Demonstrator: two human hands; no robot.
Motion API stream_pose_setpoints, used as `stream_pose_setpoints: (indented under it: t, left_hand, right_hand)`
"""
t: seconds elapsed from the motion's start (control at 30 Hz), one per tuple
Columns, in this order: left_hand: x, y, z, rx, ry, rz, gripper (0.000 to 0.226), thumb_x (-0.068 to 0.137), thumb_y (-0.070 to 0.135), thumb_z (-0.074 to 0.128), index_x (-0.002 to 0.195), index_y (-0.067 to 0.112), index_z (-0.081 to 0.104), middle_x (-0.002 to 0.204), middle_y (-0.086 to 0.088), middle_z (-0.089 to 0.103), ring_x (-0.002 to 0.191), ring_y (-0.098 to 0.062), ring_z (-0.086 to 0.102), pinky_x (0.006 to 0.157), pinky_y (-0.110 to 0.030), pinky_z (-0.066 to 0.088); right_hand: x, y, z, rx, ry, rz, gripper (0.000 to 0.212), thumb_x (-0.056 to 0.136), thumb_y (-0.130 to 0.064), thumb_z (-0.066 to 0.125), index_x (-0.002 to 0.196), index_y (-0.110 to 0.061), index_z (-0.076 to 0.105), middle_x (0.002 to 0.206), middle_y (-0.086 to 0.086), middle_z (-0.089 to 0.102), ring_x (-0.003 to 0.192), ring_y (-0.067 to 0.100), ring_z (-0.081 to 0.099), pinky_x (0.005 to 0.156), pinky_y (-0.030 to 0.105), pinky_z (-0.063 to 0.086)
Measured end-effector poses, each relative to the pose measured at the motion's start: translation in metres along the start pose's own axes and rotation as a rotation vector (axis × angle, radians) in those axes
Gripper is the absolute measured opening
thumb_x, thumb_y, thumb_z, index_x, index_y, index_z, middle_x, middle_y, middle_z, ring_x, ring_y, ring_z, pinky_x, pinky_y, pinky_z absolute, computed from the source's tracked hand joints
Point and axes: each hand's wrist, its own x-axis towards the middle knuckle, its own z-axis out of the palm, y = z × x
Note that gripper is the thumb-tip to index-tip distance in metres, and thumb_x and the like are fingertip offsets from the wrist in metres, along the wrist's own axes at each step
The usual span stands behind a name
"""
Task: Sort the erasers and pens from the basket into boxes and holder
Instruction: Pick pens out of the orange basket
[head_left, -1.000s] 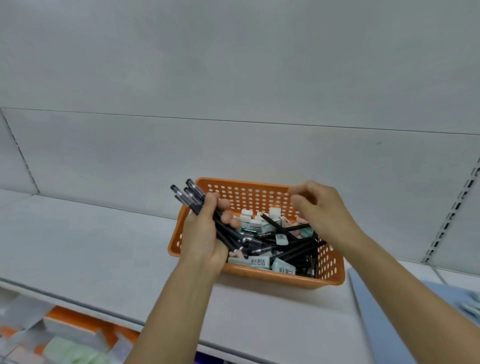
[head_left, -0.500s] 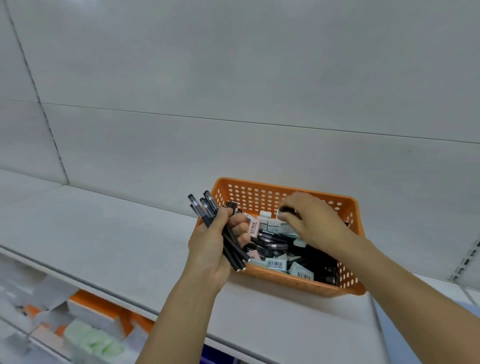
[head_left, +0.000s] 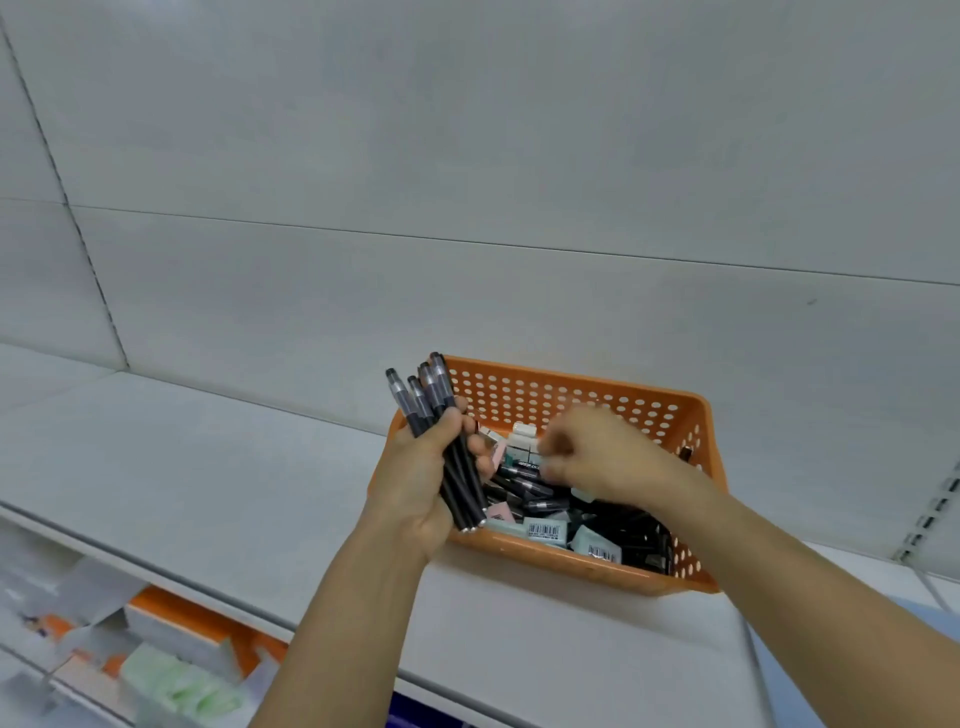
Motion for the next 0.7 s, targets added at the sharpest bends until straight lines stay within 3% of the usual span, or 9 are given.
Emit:
stream_pose_setpoints:
  t: [0.07, 0.17, 0.27, 0.37, 0.53, 0.6, 0.7]
  left_hand:
    - [0.001, 0.002, -0.003, -0.061, -0.013, -0.005, 0.014, 0.099, 0.009, 0.048, 0.109, 0.007, 0.058, 0.07, -0.004, 0.058, 0.055, -0.013, 0.055, 0.048, -0.026, 0.05]
    - [0.0, 0.001, -0.003, -0.082, -0.049, -0.026, 0.013, 0.099, 0.01, 0.049, 0.103, 0.007, 0.06, 0.074, -0.005, 0.059, 0.058, -0.014, 0.055, 0.05, -0.026, 0.051]
    - [0.0, -0.001, -0.002, -0.045, -0.044, -0.011, 0.013, 0.1, 0.009, 0.047, 0.099, 0.007, 0.06, 0.074, -0.006, 0.059, 0.059, -0.014, 0.053, 0.05, -0.026, 0.051]
    - [0.001, 0.0, -0.001, 0.057, 0.001, 0.02, 0.011, 0.099, 0.01, 0.049, 0.102, 0.006, 0.059, 0.072, -0.006, 0.058, 0.057, -0.014, 0.052, 0.05, -0.026, 0.05]
    - [0.0, -0.004, 0.005, 0.083, 0.049, 0.018, 0.009, 0.095, 0.011, 0.058, 0.088, 0.006, 0.057, 0.068, -0.006, 0.053, 0.056, -0.013, 0.051, 0.051, -0.025, 0.049]
    - [0.001, -0.011, 0.012, 0.06, 0.037, -0.03, 0.011, 0.095, 0.012, 0.058, 0.087, 0.005, 0.058, 0.07, -0.007, 0.054, 0.058, -0.014, 0.053, 0.053, -0.025, 0.051]
    - [0.006, -0.021, 0.024, 0.092, 0.046, -0.045, 0.017, 0.097, 0.013, 0.056, 0.099, -0.003, 0.063, 0.085, -0.013, 0.068, 0.074, -0.02, 0.067, 0.071, -0.029, 0.059]
  right_hand:
    - [-0.002, 0.002, 0.015, -0.343, -0.137, -0.017, 0.014, 0.083, -0.015, 0.066, 0.074, -0.015, 0.055, 0.075, -0.001, 0.057, 0.074, 0.018, 0.058, 0.057, 0.028, 0.046]
    - [0.002, 0.0, 0.026, -0.536, -0.106, -0.051, 0.029, 0.085, -0.012, 0.062, 0.068, -0.018, 0.039, 0.074, -0.001, 0.047, 0.077, 0.022, 0.052, 0.061, 0.033, 0.044]
    - [0.003, 0.007, 0.023, -0.559, -0.075, -0.129, 0.009, 0.09, -0.022, 0.057, 0.089, -0.014, 0.052, 0.096, 0.004, 0.059, 0.09, 0.024, 0.057, 0.065, 0.033, 0.042]
    - [0.001, 0.02, 0.021, -0.563, -0.019, -0.16, 0.017, 0.095, -0.03, 0.051, 0.102, -0.015, 0.056, 0.104, 0.003, 0.059, 0.093, 0.022, 0.055, 0.064, 0.033, 0.042]
    - [0.002, 0.024, 0.004, -0.295, 0.248, -0.121, 0.016, 0.099, -0.033, 0.043, 0.086, -0.023, 0.044, 0.086, -0.007, 0.05, 0.079, 0.014, 0.046, 0.061, 0.029, 0.037]
    - [0.002, 0.023, -0.004, -0.092, 0.307, -0.118, 0.024, 0.101, -0.031, 0.04, 0.077, -0.022, 0.041, 0.078, -0.006, 0.048, 0.072, 0.012, 0.044, 0.058, 0.029, 0.03]
    - [0.001, 0.012, -0.014, 0.386, 0.307, -0.051, 0.026, 0.101, -0.028, 0.042, 0.08, -0.014, 0.051, 0.08, 0.003, 0.059, 0.073, 0.016, 0.054, 0.068, 0.034, 0.042]
